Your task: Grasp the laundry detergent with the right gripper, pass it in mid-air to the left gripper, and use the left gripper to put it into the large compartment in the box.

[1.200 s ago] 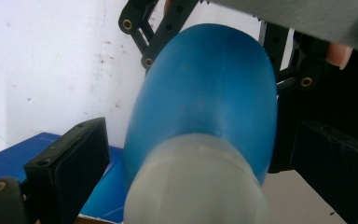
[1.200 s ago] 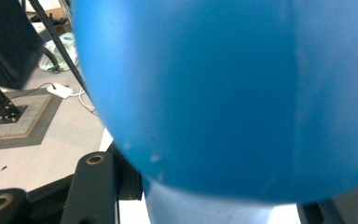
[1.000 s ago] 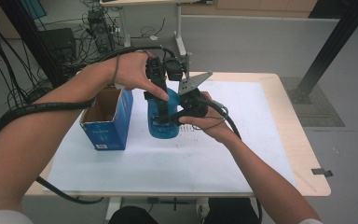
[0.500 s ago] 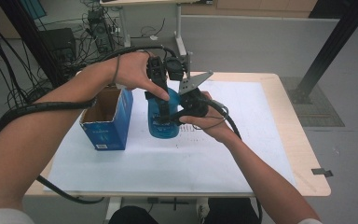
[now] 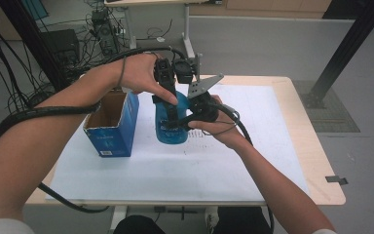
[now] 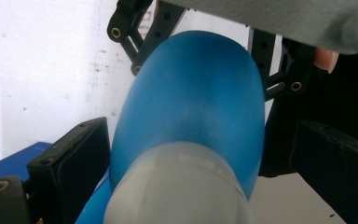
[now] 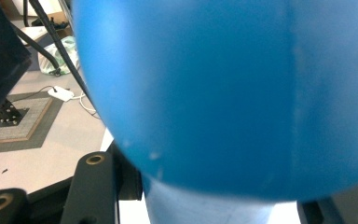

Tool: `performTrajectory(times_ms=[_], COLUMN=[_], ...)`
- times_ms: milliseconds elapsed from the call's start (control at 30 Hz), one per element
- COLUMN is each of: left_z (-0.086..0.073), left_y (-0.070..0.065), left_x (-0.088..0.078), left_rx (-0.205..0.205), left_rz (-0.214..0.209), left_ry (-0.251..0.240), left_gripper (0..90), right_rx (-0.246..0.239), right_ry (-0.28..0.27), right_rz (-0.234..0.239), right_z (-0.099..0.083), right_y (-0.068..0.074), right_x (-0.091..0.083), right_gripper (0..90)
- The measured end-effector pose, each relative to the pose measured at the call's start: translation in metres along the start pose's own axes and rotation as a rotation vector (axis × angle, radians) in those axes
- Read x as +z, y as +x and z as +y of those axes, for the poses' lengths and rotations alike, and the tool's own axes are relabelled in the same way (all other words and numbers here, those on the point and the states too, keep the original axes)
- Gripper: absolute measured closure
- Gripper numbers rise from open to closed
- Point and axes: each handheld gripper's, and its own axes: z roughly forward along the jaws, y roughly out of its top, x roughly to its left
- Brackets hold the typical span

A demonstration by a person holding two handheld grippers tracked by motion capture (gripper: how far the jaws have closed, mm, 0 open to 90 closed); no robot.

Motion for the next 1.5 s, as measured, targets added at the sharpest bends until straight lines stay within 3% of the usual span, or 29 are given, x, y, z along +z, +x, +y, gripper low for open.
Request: performTrajectory(times_ms=[1500], left_z=[-0.0004], left_y=[-0.0030], left_x=[-0.0049], left_rx=[0.001], left_rz=[0.007], left_ry=[-0.006], left_gripper=[6.2], right_rx=[-0.012], right_ry=[-0.001], right_rz=[-0.019], right_z=[0.0014], right_y=[0.0009], right_x=[-0.0049], right_gripper=[43.7])
